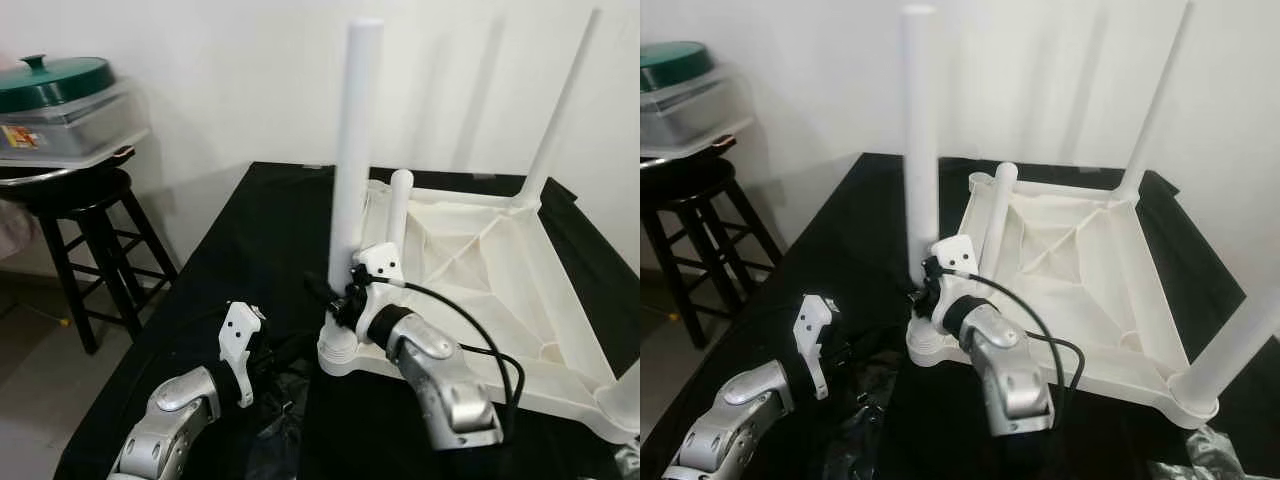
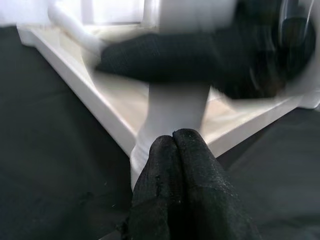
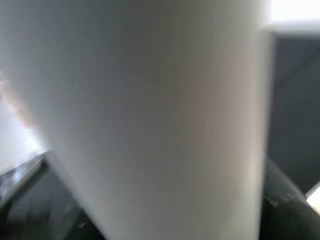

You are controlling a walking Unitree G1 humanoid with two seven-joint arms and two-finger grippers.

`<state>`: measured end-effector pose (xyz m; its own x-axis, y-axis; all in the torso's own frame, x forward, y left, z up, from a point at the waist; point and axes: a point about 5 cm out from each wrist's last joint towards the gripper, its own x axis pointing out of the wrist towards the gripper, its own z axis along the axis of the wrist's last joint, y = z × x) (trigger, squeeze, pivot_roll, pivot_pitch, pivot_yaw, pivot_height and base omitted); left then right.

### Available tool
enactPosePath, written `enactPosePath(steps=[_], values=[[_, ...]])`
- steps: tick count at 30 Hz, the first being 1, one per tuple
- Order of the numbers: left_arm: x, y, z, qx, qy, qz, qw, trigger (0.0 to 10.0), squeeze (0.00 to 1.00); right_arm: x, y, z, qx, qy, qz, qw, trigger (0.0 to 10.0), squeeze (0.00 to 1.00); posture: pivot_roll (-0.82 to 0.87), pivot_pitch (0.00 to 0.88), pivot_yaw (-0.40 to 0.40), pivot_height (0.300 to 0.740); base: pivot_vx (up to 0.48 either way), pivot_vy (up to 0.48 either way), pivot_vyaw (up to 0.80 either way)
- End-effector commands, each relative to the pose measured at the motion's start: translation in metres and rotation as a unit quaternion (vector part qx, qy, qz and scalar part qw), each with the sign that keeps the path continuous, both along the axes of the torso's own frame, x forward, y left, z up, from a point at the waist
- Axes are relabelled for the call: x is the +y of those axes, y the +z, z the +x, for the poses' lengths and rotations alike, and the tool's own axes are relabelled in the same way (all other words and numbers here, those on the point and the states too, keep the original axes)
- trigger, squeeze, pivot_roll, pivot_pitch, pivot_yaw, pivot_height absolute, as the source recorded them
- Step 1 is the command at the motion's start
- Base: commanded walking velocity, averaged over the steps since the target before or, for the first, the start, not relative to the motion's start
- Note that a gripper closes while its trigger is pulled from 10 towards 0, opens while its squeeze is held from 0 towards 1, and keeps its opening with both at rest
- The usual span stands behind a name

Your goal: Building children table

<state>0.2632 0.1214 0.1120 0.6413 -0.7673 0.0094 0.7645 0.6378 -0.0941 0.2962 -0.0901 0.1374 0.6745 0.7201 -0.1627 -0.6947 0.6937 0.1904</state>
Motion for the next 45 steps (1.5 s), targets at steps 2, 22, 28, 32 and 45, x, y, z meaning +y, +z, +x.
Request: enactPosePath(steps=[2,22,28,32,45], values=[[0.003,-0.001,-0.001,0.003,-0.001,0.005,1.0,10.0,0.0,0.002,0.018,0.004,-0.038,0.104,0.008,0.994,10.0,1.0,-0.03,0.0,0.025,0.74,0.0,0.0,0.0],[0.029,-0.007,-0.049,-0.088,0.007,0.061,0.994,10.0,0.0,-0.038,0.06,0.056,-0.062,0.296,-0.004,0.953,10.0,0.0,0.01,0.0,0.008,0.74,0.0,0.0,0.0],[0.023,-0.008,-0.068,-0.088,-0.014,0.047,0.995,10.0,0.0,-0.048,0.051,0.049,-0.028,0.332,0.027,0.942,0.0,0.0,0.01,0.0,0.011,0.74,0.0,0.0,0.0],[0.02,-0.012,-0.08,-0.051,-0.046,0.021,0.997,10.0,0.0,-0.058,0.042,0.044,-0.02,0.328,0.039,0.944,0.0,0.0,0.0,0.0,0.016,0.74,0.0,0.0,0.0],[0.015,-0.014,-0.087,-0.061,-0.075,0.022,0.995,10.0,0.0,-0.078,0.015,0.027,-0.033,0.193,-0.01,0.981,0.0,0.0,-0.04,0.0,0.006,0.74,0.0,0.0,0.0]])
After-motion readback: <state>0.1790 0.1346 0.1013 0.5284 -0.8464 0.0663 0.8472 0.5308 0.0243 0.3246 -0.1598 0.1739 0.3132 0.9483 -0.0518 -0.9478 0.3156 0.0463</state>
